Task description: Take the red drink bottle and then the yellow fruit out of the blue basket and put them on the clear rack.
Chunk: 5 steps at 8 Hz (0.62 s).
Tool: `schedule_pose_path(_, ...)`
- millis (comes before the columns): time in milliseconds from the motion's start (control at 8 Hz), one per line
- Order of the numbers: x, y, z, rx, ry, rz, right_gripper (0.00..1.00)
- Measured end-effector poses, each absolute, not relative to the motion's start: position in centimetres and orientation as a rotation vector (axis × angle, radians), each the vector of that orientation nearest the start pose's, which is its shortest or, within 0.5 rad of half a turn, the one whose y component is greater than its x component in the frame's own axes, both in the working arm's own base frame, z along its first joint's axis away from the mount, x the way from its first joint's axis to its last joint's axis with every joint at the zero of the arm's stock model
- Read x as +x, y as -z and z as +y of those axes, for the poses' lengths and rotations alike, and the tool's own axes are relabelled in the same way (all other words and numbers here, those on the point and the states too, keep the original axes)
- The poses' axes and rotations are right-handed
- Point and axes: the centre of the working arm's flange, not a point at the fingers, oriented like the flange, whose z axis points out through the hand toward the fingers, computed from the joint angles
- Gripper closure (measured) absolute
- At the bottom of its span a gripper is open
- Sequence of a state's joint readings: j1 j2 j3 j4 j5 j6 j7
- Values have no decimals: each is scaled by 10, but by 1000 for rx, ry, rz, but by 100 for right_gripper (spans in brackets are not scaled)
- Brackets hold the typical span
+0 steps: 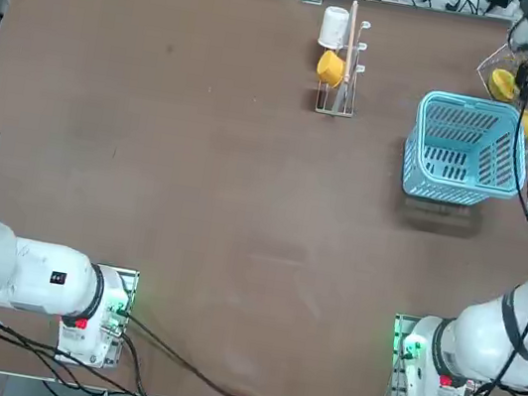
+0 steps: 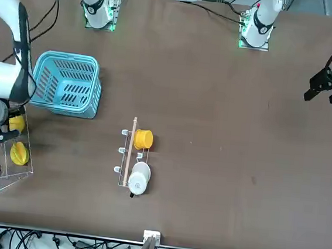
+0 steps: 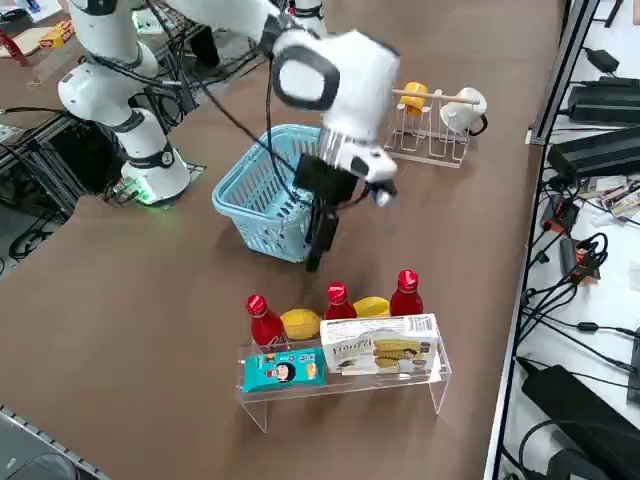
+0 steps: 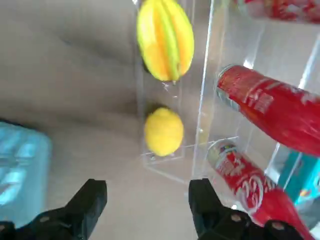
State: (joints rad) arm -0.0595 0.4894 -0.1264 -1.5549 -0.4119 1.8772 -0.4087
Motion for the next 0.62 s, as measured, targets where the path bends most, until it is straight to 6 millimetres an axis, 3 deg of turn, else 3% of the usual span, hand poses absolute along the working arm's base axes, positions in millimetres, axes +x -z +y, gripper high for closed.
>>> schedule_pose_path(375, 643, -447, -130, -3302, -262, -342, 0)
schedule_pose_path(625, 630, -494, -109, -3243, -155, -165, 0)
